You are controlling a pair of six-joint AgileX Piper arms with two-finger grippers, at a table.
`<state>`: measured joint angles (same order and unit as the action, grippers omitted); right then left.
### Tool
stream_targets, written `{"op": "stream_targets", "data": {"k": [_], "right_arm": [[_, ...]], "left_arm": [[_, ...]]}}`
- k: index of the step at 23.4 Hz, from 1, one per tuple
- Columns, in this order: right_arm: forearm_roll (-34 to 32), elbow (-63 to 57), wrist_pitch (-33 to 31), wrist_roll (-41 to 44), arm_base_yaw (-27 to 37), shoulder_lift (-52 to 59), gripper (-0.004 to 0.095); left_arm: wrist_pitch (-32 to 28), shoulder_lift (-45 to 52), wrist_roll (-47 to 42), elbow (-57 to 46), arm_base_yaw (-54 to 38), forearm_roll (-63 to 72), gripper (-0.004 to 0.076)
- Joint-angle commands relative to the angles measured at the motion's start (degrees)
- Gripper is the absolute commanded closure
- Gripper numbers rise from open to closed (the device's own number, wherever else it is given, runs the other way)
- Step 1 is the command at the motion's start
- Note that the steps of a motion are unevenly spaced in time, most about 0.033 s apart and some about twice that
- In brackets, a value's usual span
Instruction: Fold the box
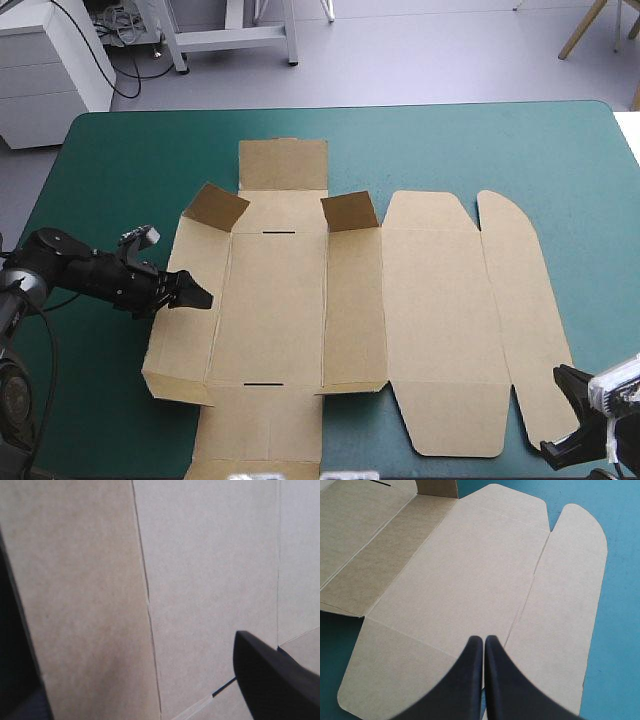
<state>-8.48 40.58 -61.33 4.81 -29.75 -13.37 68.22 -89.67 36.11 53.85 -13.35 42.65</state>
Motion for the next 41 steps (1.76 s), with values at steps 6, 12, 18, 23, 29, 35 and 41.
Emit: {"op": "stream_targets", "data": {"k": [6, 12, 18, 23, 29, 35, 41], "right_arm": [[-1.3, 1.2, 4.4, -0.1, 0.4, -0.7, 0.0912], [-1.3, 1.2, 4.5, -0.1, 0.4, -0.7, 0.0912], [-1.3, 1.2, 4.5, -0.1, 0.4, -0.7, 0.0912], [-1.3, 1.2, 4.4, -0.1, 0.4, -0.7, 0.0912], [-1.3, 1.2, 4.4, -0.1, 0.4, -0.7, 0.0912], [-1.3, 1.2, 4.5, -0.1, 0.4, -0.7, 0.0912], [-1.3, 1.2, 4.5, -0.1, 0.4, -0.7, 0.0912]], "left_arm": [[2.3, 1.9, -2.9, 1.1, 0.1, 1.4, 0.0218], [2.5, 1.9, -3.1, 1.1, 1.3, 1.0, 0.0353], [0.8, 1.9, -3.1, 1.4, 7.4, 1.2, 0.0455], [0.2, 1.9, -3.4, 1.7, 7.4, 0.9, 0.0734], [-2.5, 1.9, -2.9, 2.3, 7.5, -2.9, 0.0734], [-1.4, 1.9, -5.6, 11.8, 13.7, -22.7, 0.0734], [-2.5, 1.8, -5.6, 22.2, 24.2, -41.9, 0.0734]]}}
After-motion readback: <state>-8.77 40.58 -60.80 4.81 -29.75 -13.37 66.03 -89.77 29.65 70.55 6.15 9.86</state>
